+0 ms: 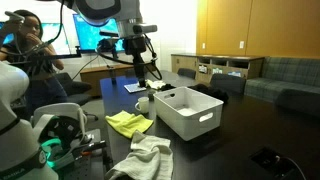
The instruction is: Pick up the cloths from the table and put them in the box, then pick up the marker and the seal tape put them in the cup
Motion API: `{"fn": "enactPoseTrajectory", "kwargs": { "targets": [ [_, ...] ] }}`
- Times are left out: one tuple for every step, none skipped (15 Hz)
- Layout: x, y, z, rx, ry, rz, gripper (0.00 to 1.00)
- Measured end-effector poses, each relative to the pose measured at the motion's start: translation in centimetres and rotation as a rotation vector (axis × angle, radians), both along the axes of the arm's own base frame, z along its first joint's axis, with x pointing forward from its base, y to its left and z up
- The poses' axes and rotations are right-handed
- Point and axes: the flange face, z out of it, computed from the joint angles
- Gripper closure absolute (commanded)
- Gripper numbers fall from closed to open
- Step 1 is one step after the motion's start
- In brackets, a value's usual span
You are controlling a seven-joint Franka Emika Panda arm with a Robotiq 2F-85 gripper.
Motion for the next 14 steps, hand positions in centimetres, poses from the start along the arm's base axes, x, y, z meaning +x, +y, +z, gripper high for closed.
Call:
{"fn": "enactPoseTrajectory", "kwargs": {
  "targets": [
    [0.1, 0.0, 0.2, 0.000, -0.004, 0.000, 0.00],
    [0.1, 0.0, 0.4, 0.000, -0.008, 0.000, 0.00],
    [0.1, 0.0, 0.5, 0.001, -0.011, 0.000, 0.00],
    [0.1, 0.0, 0.5, 0.001, -0.011, 0.000, 0.00],
    [0.1, 0.0, 0.4, 0.000, -0.009, 0.000, 0.00],
    [0.0, 0.0, 0.2, 0.000, -0.004, 0.000, 0.00],
    [0.0, 0.0, -0.1, 0.000, 0.002, 0.000, 0.00],
    [0.0, -0.1, -0.5, 0.000, 0.012, -0.001, 0.00],
    [0.0, -0.1, -1.0, 0.000, 0.024, -0.004, 0.00],
    [0.0, -0.3, -1.7, 0.001, 0.038, -0.010, 0.00],
    [0.1, -0.4, -2.5, 0.002, 0.052, -0.019, 0.00],
    [0.2, -0.6, -3.6, 0.003, 0.067, -0.030, 0.00],
    [0.5, -0.8, -4.7, 0.007, 0.078, -0.041, 0.00],
    [0.8, -1.0, -6.1, 0.013, 0.089, -0.054, 0.00]
  ]
}}
